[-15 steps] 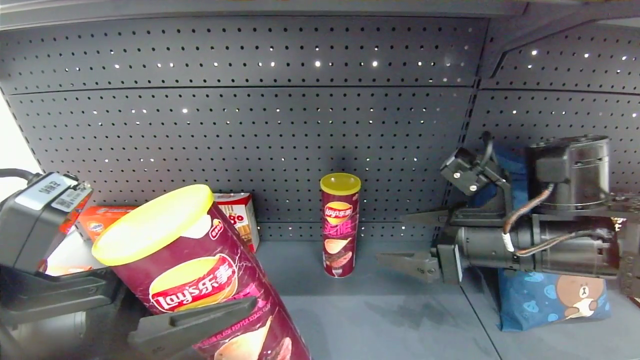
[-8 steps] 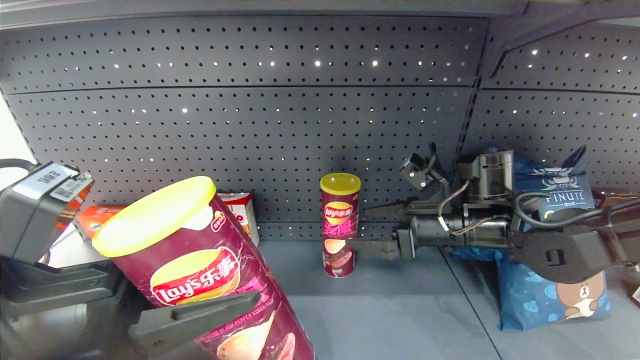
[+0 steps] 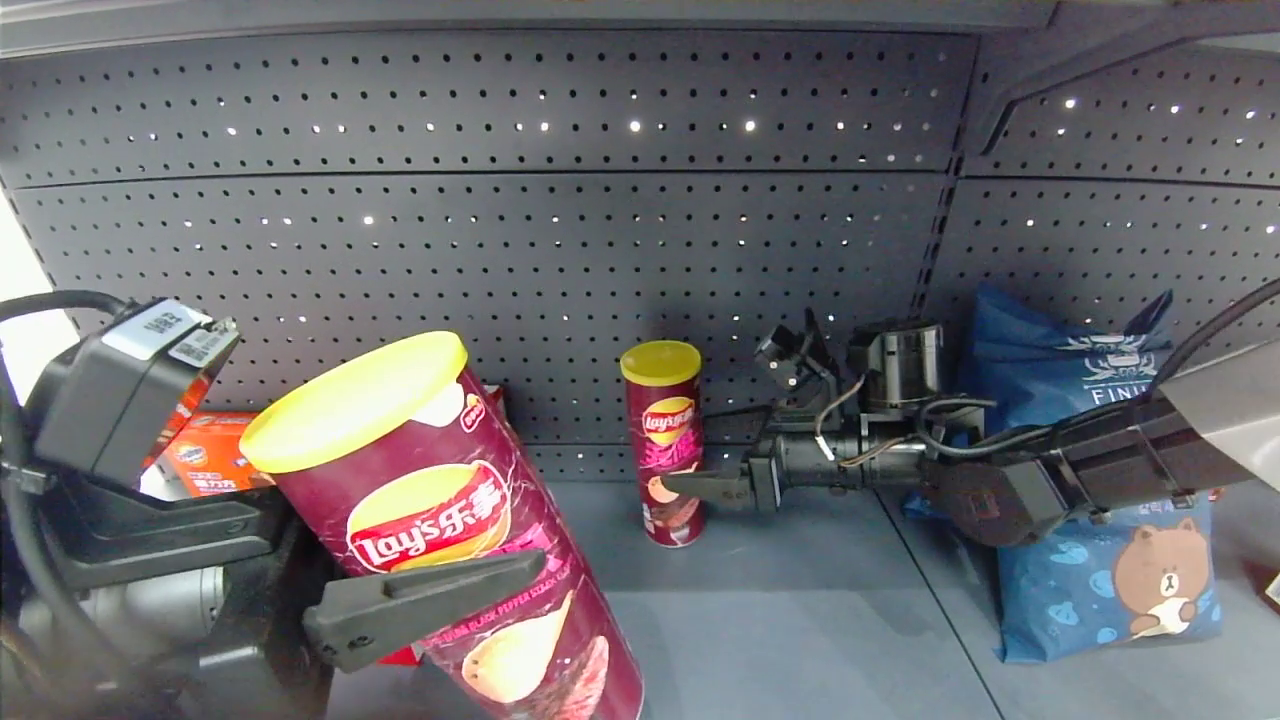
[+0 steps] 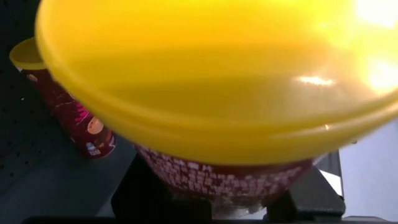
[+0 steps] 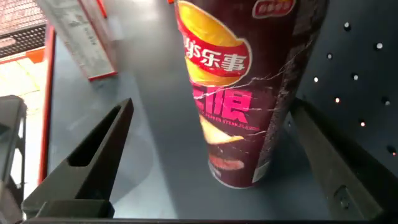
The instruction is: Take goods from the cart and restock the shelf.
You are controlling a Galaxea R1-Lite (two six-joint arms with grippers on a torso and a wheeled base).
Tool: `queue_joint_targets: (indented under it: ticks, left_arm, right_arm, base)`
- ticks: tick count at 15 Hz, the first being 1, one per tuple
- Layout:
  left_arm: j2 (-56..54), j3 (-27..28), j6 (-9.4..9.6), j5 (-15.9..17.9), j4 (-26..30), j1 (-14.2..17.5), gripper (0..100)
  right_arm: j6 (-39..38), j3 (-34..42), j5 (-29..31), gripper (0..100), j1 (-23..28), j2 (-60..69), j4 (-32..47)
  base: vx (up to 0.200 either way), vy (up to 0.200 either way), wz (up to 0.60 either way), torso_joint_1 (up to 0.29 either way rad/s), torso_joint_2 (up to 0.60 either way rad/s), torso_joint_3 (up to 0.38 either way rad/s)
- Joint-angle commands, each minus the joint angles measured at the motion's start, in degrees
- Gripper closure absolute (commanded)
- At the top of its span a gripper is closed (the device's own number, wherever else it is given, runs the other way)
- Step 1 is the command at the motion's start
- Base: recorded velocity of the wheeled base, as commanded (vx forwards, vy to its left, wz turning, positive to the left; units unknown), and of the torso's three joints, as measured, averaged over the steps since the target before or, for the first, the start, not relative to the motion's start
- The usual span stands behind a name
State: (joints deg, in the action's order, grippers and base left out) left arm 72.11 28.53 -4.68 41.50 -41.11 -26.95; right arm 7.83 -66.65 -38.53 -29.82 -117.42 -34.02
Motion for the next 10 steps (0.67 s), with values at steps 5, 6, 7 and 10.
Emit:
queue_joint_targets:
  ticks: [5,6,7,10]
  left_arm:
    - [0.6,-0.1,-0.68,-0.1,-0.1,-0.1,100]
    - [0.6,-0.1,-0.68,-0.1,-0.1,-0.1,100]
    - [0.4,-0.4,-0.68,-0.2,-0.1,0.1,100]
    - [0.3,-0.6,-0.68,-0.2,0.0,0.1,100]
  right_arm:
    - [0.9,-1.2,-0.1,0,0.7,-1.9,0.2]
    - [0.9,-1.2,-0.1,0,0.7,-1.9,0.2]
    - [1.3,-0.9,-0.7,0,0.6,-2.0,0.3]
    - [1.4,0.5,-1.0,0,-0.2,-0.9,0.1]
  base:
    - [0.0,0.0,0.0,0.0,0.0,0.0]
    - [0.0,0.0,0.0,0.0,0.0,0.0]
    - [0.0,0.0,0.0,0.0,0.0,0.0]
    - [0.0,0.0,0.0,0.0,0.0,0.0]
